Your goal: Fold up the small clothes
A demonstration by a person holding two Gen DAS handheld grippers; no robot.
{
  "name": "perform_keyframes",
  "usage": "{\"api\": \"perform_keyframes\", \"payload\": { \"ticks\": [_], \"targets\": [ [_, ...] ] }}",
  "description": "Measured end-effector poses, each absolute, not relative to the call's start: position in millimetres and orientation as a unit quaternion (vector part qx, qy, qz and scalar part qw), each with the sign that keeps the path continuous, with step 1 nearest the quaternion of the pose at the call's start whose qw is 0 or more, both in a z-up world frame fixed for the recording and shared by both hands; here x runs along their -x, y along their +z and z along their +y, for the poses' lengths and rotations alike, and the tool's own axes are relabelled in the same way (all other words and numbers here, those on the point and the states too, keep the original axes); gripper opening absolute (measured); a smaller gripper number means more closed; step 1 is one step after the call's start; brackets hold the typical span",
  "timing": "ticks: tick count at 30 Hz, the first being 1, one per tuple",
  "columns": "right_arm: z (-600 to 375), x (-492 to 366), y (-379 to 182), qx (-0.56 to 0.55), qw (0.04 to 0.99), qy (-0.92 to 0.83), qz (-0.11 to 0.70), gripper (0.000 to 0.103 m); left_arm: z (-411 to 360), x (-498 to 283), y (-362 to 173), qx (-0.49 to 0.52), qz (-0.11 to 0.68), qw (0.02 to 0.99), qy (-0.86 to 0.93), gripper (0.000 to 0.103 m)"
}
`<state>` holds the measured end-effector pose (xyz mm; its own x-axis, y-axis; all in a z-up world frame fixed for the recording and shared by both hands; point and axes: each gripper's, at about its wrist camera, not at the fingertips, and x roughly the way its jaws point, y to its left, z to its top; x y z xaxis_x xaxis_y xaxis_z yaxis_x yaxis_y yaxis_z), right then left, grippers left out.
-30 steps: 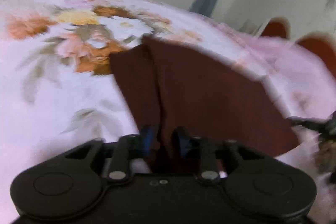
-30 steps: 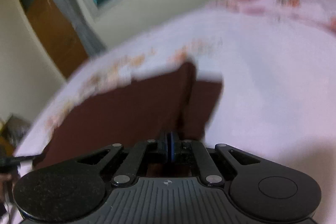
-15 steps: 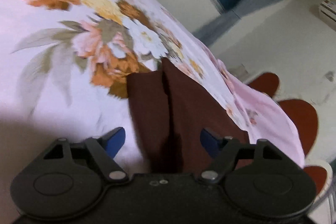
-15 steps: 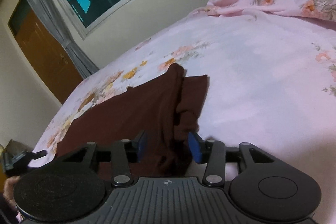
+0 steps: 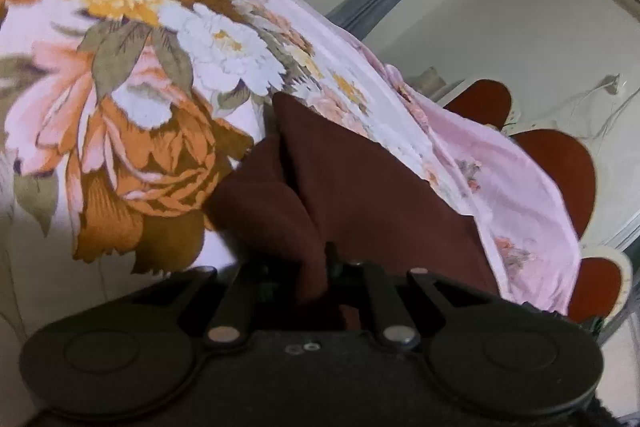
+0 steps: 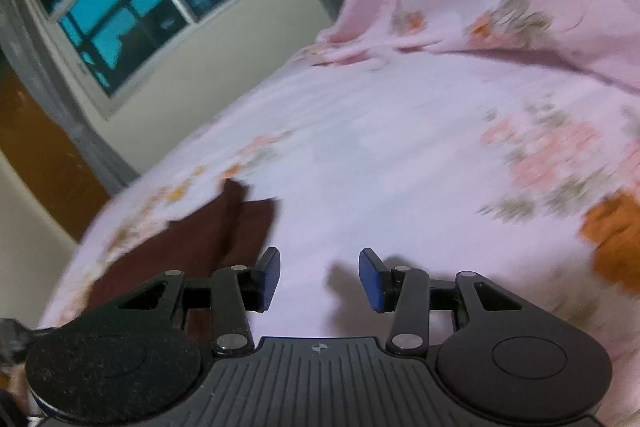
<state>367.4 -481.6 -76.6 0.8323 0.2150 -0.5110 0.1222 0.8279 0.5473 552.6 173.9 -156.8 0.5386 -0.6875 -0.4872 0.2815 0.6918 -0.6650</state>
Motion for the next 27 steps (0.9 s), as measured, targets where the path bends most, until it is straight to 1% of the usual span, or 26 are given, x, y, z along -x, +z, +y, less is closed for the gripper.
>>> {"api": "perform_keyframes", "payload": {
  "ticks": [4,7,9,12,16,18,20,24,27],
  "targets": [
    [-497,-370,-74,-0.252,0.920,-0.015,0.299,0.044,151,-552,-123,0.227,0.386,0.853,-0.269,0.006],
    [-505,-366,-73,-0.249,0.922,-0.017,0.295,0.044,124,-551,-83,0.215,0.377,0.854,-0.288,0.006],
    [-510,-363,-72,-0.250,0.923,-0.017,0.292,0.044,81,-553,-56,0.182,0.376,0.857,-0.303,0.006],
    [-519,-357,-69,-0.263,0.922,-0.015,0.283,0.044,5,-557,-33,0.131,0.390,0.855,-0.316,0.006],
    [-535,-344,-66,-0.272,0.923,-0.010,0.272,0.044,-92,-560,-34,0.083,0.415,0.855,-0.300,0.006],
    [-543,-338,-66,-0.271,0.924,-0.006,0.269,0.044,-136,-559,-42,0.067,0.432,0.848,-0.301,0.007],
    [-551,-333,-67,-0.268,0.925,-0.003,0.269,0.044,-181,-554,-54,0.027,0.443,0.849,-0.287,0.006],
    [-569,-320,-76,-0.270,0.925,-0.008,0.268,0.044,-240,-541,-84,-0.053,0.440,0.862,-0.248,0.006],
    [-582,-309,-85,-0.286,0.921,-0.010,0.265,0.044,-255,-528,-84,-0.094,0.417,0.873,-0.232,0.006]
  ]
}}
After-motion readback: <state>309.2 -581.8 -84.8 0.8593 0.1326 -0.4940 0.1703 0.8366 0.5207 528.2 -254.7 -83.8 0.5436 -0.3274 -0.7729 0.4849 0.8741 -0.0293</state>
